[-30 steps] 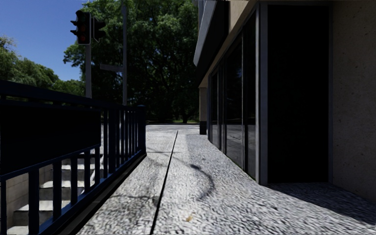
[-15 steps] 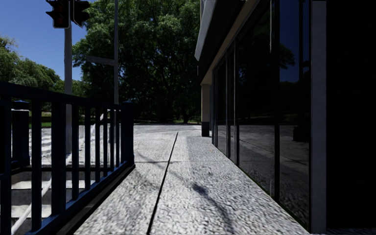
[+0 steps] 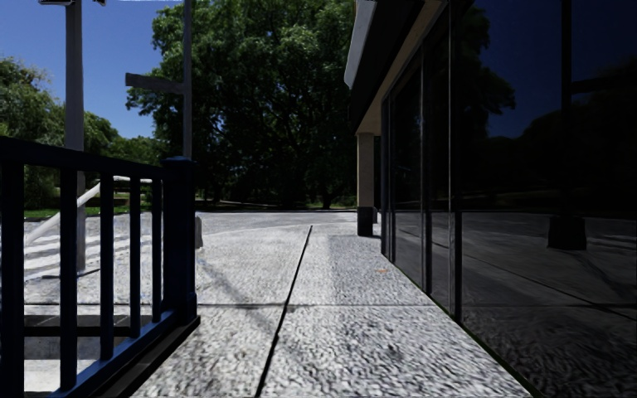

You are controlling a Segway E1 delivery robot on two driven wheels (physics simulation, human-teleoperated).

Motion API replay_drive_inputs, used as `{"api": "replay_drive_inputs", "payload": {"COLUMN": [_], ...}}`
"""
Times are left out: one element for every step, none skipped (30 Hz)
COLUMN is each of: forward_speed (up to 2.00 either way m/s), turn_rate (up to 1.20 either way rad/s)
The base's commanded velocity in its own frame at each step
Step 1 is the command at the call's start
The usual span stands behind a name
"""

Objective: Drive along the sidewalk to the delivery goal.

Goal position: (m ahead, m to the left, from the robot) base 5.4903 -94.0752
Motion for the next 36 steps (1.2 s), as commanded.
{"api": "replay_drive_inputs", "payload": {"forward_speed": [2.0,2.0,2.0,2.0,2.0,2.0,2.0,2.0,2.0,2.0,2.0,2.0,2.0,2.0,2.0,2.0,2.0,2.0,2.0,2.0,2.0,2.0,2.0,2.0,2.0,2.0,2.0,2.0,2.0,2.0,2.0,2.0,2.0,2.0,2.0,2.0], "turn_rate": [0.0,0.0,0.0,0.0,0.0,0.0,0.0,0.0,0.0,0.0,0.0,0.0,0.0,0.0,0.0,0.0,0.0,0.0,0.0,0.0,0.0,0.0,0.0,0.0,0.0,0.0,0.0,0.0,0.0,0.0,0.0,0.0,0.0,0.0,0.0,0.0]}}
